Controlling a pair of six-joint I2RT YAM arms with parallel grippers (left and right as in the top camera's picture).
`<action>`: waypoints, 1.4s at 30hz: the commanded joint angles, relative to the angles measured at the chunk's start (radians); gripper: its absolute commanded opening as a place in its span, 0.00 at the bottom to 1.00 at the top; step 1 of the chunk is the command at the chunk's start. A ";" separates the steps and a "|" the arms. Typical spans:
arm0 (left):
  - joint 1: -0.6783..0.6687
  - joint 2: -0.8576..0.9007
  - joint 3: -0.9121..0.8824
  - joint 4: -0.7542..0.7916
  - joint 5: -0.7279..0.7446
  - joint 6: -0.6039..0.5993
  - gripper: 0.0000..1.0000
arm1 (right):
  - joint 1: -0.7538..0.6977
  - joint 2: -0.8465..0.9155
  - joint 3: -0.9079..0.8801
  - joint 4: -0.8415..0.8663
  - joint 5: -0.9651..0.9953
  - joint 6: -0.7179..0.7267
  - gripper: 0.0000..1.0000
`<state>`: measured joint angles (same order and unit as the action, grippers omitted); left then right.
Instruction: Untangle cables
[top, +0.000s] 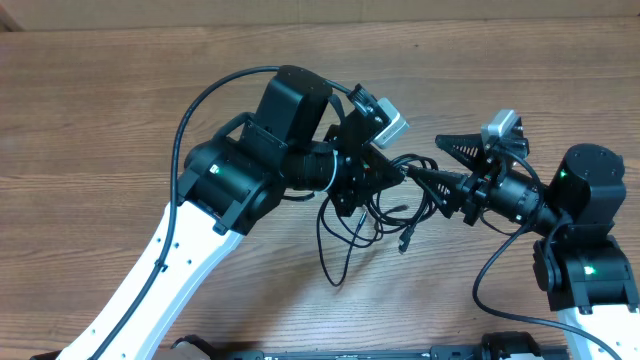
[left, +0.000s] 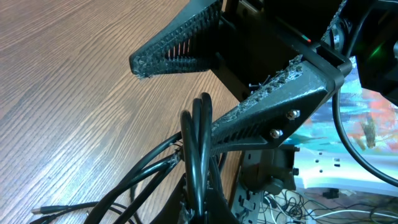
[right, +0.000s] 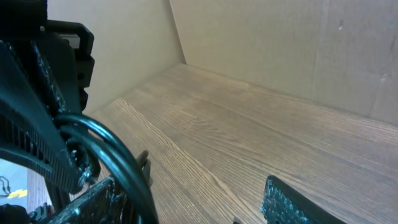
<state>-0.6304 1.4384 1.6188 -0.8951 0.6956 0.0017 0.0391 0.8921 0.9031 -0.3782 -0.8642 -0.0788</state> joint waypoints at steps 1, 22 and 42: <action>-0.016 0.002 0.021 0.002 0.011 0.002 0.04 | -0.001 -0.005 0.021 0.011 0.024 0.005 0.69; -0.095 0.013 0.021 -0.009 0.052 0.005 0.04 | -0.001 0.146 0.021 -0.010 0.270 0.005 0.69; -0.074 -0.006 0.021 0.024 0.054 0.006 0.04 | -0.001 0.167 0.021 -0.178 0.616 0.004 0.75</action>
<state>-0.7052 1.4761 1.6184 -0.8742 0.6579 0.0017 0.0551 1.0386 0.9157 -0.5442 -0.4500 -0.0784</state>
